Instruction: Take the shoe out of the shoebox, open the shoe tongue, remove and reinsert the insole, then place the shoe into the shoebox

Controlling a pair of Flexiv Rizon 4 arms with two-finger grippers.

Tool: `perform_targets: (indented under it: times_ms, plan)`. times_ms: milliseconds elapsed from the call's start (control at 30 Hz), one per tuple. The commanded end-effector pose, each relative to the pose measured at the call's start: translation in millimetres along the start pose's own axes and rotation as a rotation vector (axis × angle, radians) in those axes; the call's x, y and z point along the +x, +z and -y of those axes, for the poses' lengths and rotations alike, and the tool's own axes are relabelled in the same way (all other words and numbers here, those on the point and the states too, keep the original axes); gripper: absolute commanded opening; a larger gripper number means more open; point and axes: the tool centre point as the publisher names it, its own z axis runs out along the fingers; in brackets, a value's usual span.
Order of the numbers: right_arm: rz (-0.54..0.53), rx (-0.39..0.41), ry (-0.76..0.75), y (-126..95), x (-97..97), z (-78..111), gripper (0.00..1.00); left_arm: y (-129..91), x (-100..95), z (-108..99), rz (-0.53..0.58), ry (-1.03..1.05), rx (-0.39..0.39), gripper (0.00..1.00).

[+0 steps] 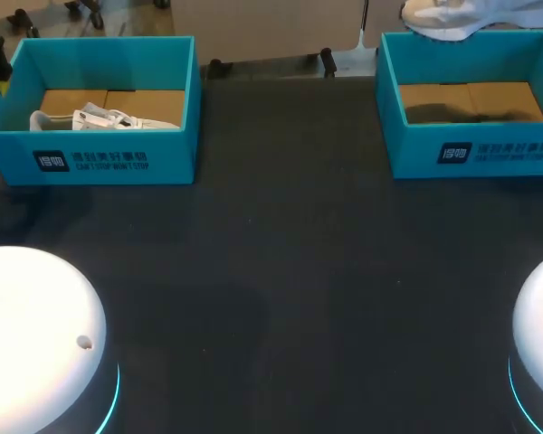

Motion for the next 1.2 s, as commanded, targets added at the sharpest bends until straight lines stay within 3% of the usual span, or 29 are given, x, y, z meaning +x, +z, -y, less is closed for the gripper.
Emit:
perform_targets:
  times_ms: [33, 200, 267, 500, 700, 1200]
  plan:
    - [-0.013, -0.096, 0.002, 0.9, -5.6, 9.9, 0.00, -0.3, 0.0, 1.6, -0.003, 0.000, -0.003, 1.00]
    - [-0.013, -0.096, 0.002, 0.9, -5.6, 9.9, 0.00, -0.3, 0.0, 1.6, -0.003, 0.000, -0.003, 1.00]
    - [-0.012, -0.148, -0.024, -11.7, -6.8, 22.8, 0.00, -0.3, 0.0, 1.6, -0.003, 0.000, -0.003, 1.00]
    - [-0.040, -0.236, -0.060, -41.2, -27.4, 101.8, 0.00, -0.3, 0.0, 1.6, -0.003, 0.000, -0.003, 1.00]
    - [-0.020, -0.227, -0.043, -57.9, -37.3, 169.9, 0.00, -0.3, 0.0, 1.6, -0.003, 0.000, -0.003, 1.00]
    - [-0.020, -0.227, -0.043, -57.9, -37.3, 169.9, 0.00, -0.3, 0.0, 1.6, -0.003, 0.000, -0.003, 1.00]
